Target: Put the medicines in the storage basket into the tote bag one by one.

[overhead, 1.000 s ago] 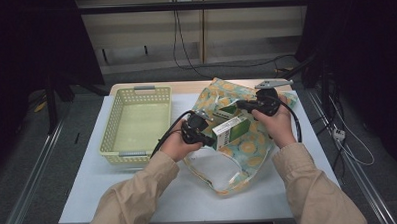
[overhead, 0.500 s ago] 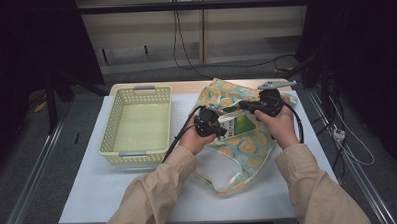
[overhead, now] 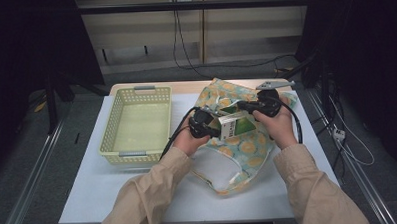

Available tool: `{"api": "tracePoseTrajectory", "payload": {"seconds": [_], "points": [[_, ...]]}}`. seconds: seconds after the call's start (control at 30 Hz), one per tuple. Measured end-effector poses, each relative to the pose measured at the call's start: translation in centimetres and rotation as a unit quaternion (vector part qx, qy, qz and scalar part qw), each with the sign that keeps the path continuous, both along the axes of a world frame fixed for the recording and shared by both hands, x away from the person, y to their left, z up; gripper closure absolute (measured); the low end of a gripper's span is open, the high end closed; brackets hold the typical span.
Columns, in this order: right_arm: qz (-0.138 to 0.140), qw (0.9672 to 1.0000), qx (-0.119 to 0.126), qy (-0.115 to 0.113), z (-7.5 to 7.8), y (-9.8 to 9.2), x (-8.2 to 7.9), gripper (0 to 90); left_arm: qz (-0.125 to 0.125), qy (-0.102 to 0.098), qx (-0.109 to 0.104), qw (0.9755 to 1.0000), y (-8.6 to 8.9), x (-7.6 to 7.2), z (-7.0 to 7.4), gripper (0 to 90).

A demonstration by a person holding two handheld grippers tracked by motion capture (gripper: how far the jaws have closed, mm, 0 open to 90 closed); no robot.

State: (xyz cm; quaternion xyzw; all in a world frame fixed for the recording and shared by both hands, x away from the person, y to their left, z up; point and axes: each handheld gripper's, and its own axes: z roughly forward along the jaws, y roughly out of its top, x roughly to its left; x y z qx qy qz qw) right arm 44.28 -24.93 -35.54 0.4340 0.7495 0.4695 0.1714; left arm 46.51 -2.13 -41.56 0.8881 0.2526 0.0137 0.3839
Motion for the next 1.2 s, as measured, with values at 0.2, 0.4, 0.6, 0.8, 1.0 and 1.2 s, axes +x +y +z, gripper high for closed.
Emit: {"api": "tracePoseTrajectory", "payload": {"seconds": [0.2,0.4,0.6,0.8,1.0,1.2], "points": [[-0.004,1.0,0.0,-0.002,0.2,-0.7,-0.2,90.0,0.013,-0.005,-0.023,0.9996,-1.9,1.0,-0.4,90.0],[-0.009,1.0,0.002,-0.001,0.3,-1.3,-0.3,90.0,0.024,-0.014,-0.046,0.9986,-4.1,1.8,-0.5,90.0],[-0.007,1.0,0.002,0.002,0.0,-1.1,-0.4,90.0,0.033,-0.011,-0.061,0.9975,-4.6,2.1,-0.8,90.0],[-0.005,1.0,0.001,0.005,0.0,-0.8,-0.3,90.0,0.011,-0.003,-0.049,0.9987,-3.0,0.8,0.6,71.9],[0.004,1.0,-0.001,0.006,-0.6,-0.2,-0.5,90.0,0.008,-0.007,-0.015,0.9998,0.1,-1.4,1.5,41.1],[0.007,0.9999,-0.003,0.013,-1.4,0.2,-0.7,90.0,0.017,-0.009,0.017,0.9997,2.7,-2.7,1.0,27.8]]}}
